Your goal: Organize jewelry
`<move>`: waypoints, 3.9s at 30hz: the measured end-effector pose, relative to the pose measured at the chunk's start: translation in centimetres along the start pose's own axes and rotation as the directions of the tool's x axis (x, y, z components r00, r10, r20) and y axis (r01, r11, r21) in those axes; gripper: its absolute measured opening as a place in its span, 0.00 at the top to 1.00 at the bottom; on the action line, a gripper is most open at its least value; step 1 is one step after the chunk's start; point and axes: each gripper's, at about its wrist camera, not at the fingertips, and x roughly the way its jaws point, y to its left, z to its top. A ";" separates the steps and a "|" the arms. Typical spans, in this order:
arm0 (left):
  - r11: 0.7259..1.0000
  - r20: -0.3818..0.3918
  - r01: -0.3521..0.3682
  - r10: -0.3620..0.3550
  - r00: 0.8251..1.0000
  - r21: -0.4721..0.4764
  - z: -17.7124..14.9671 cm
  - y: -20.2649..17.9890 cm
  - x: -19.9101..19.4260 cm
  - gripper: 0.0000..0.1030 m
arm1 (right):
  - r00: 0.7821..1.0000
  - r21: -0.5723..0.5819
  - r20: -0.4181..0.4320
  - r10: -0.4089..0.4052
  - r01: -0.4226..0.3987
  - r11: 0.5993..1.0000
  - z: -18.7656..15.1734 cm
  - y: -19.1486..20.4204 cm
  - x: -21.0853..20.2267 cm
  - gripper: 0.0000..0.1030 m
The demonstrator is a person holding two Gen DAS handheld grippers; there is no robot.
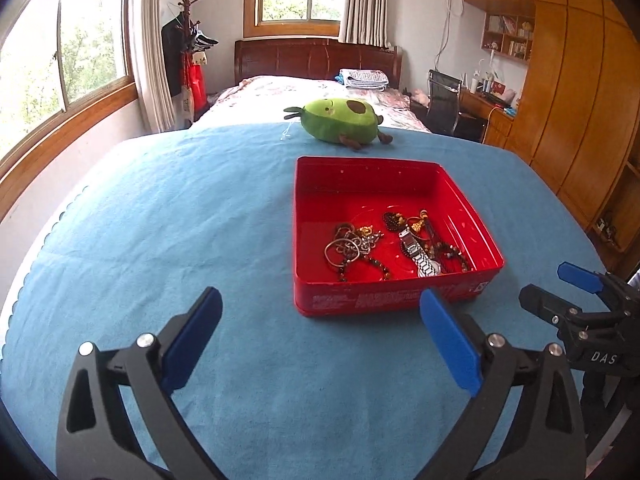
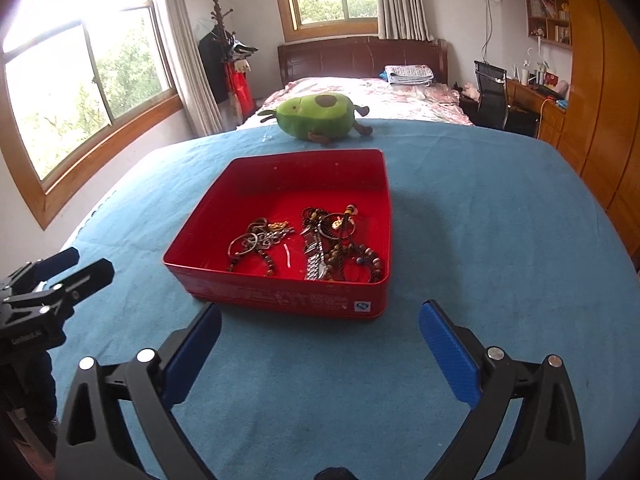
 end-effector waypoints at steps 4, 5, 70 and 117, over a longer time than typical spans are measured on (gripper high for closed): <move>1.000 -0.003 0.000 0.000 1.000 -0.010 -0.3 0.4 0.1 0.05 | 1.000 0.014 -0.004 0.010 -0.010 1.000 0.0 -0.1 0.1 0.04; 1.000 -0.002 -0.004 0.004 1.000 -0.013 -0.3 0.4 0.1 0.05 | 1.000 0.015 -0.006 0.012 -0.012 1.000 0.1 -0.1 0.2 0.04; 0.997 -0.075 -0.073 0.073 0.995 -0.001 -1.4 1.2 4.3 0.05 | 0.996 0.015 -0.088 -0.027 0.028 1.000 -1.0 0.5 3.4 0.04; 0.997 -0.102 -0.082 0.083 0.991 0.014 -1.5 1.2 5.0 0.05 | 0.995 0.008 -0.101 -0.023 0.024 1.000 -1.1 0.7 3.5 0.04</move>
